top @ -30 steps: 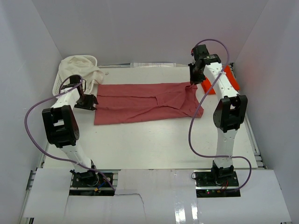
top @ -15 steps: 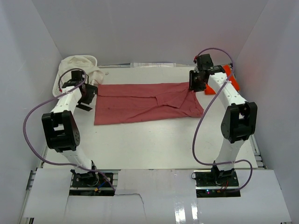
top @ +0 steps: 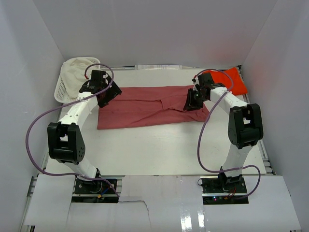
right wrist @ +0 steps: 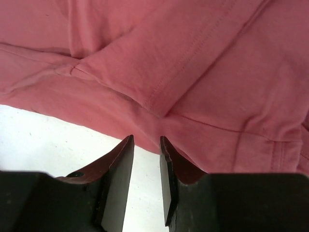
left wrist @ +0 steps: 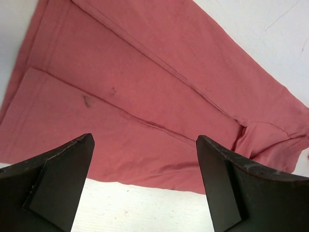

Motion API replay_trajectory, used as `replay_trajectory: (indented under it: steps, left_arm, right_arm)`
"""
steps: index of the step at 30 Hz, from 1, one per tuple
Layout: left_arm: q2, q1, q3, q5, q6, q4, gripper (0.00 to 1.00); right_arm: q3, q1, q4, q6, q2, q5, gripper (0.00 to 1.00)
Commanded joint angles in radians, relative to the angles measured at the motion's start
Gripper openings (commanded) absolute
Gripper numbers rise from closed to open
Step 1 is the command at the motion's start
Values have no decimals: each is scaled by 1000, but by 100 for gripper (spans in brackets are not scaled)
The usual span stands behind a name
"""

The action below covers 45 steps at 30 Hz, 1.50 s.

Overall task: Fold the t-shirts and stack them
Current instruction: Fold the other side of the tshirt into a rectangle

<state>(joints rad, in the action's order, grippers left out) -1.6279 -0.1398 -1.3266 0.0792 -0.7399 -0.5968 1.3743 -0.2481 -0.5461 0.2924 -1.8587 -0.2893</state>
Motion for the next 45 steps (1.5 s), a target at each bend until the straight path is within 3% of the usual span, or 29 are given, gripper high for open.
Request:
replay_trajectory:
  steps: [1,8,19,21,28,32,38,45]
  left_arm:
    - [57,6,-2,-22,66,45,98]
    - [36,6,-5,-28,77,34,98]
    - [28,6,-11,-21,89,28,98]
    - [26,6,-11,-18,91,28,98]
    - [17,6,-11,-22,91,28,98]
    - [16,6,-8,-24,89,28,98]
    - [16,6,-3,-29,89,29,98]
    - [14,6,1,-38,93,31,98]
  right_arm:
    - [-1,-17,74,-22,-11,-21,35]
    - [45,-36,57,-44,-56,27,40]
    - [88,-57,44,-61,-120,75,39]
    - [89,-57,57,-58,-128,75,36]
    - [100,-59,75,-61,-131,82,8]
    - [117,-59,81,-64,-128,84,8]
    - [265,-59,66,-70,-172,56,8]
    - [558,-62,32,-72,-382,-27,8]
